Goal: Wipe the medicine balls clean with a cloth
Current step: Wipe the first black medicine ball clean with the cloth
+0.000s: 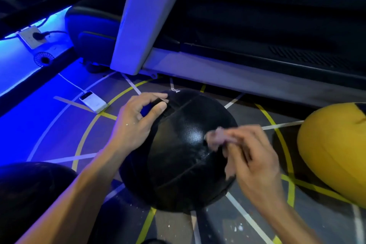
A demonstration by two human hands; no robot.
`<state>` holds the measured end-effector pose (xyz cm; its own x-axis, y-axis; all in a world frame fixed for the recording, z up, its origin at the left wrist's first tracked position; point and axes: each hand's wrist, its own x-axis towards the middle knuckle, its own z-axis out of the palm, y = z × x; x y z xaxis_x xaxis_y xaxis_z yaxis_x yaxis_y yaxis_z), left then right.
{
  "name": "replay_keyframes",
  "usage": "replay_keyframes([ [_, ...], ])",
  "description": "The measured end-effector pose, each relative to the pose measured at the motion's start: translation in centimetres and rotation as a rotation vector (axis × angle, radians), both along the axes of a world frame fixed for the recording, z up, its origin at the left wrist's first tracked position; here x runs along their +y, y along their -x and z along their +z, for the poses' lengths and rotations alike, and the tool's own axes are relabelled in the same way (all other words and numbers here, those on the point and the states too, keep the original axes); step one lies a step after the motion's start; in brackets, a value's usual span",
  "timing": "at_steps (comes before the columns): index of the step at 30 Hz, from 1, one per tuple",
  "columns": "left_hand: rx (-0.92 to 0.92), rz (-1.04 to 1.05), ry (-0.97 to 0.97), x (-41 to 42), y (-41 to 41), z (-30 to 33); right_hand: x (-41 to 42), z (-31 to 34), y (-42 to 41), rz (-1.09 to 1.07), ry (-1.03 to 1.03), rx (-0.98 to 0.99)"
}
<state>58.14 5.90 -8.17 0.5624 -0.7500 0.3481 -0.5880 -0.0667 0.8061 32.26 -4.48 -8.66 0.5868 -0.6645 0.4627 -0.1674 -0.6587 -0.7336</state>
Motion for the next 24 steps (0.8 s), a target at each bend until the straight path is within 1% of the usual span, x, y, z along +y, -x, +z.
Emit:
replay_keyframes([
  [1, -0.004, 0.005, 0.002, -0.1, 0.1, 0.0, -0.7, -0.1, -0.8, -0.059, -0.019, -0.005],
  [3, -0.006, 0.024, 0.001, -0.3, 0.2, 0.2, -0.1, -0.6, -1.7, -0.086, -0.058, -0.01],
  [6, -0.052, 0.113, -0.008, -0.5, 0.2, 0.5, 2.2, -2.3, -0.6, 0.045, -0.019, 0.006],
  [8, -0.143, 0.203, -0.027, -0.8, -0.1, 0.9, 2.5, -3.6, 1.0, 0.064, -0.039, 0.021],
  [9, -0.221, 0.243, -0.063, -1.0, -0.2, 1.2, 2.3, -4.2, 1.7, 0.026, -0.116, 0.026],
  [12, -0.442, 0.321, -0.199, -1.5, 0.4, 2.1, 1.6, -6.1, 2.9, -0.159, -0.46, 0.051],
  [14, -0.481, 0.322, -0.183, -1.4, 1.6, 2.5, 1.0, -7.8, 3.6, -0.292, -0.708, 0.015],
  [17, -0.473, 0.268, -0.133, -1.4, 3.9, 3.0, 0.1, -11.8, 4.8, -0.526, -1.068, -0.06],
  [18, -0.475, 0.254, -0.125, -1.6, 4.9, 3.2, 0.2, -13.2, 4.9, -0.58, -1.157, -0.084],
  [19, -0.484, 0.227, -0.109, -1.9, 5.9, 3.5, 0.4, -14.3, 4.8, -0.614, -1.215, -0.125],
  [22, -0.56, 0.082, -0.015, -3.0, 8.8, 4.6, 1.0, -16.6, 4.8, -0.669, -1.249, -0.273],
  [24, -0.542, 0.032, 0.052, -3.7, 9.6, 5.9, 0.9, -15.7, 5.2, -0.68, -1.279, -0.355],
])
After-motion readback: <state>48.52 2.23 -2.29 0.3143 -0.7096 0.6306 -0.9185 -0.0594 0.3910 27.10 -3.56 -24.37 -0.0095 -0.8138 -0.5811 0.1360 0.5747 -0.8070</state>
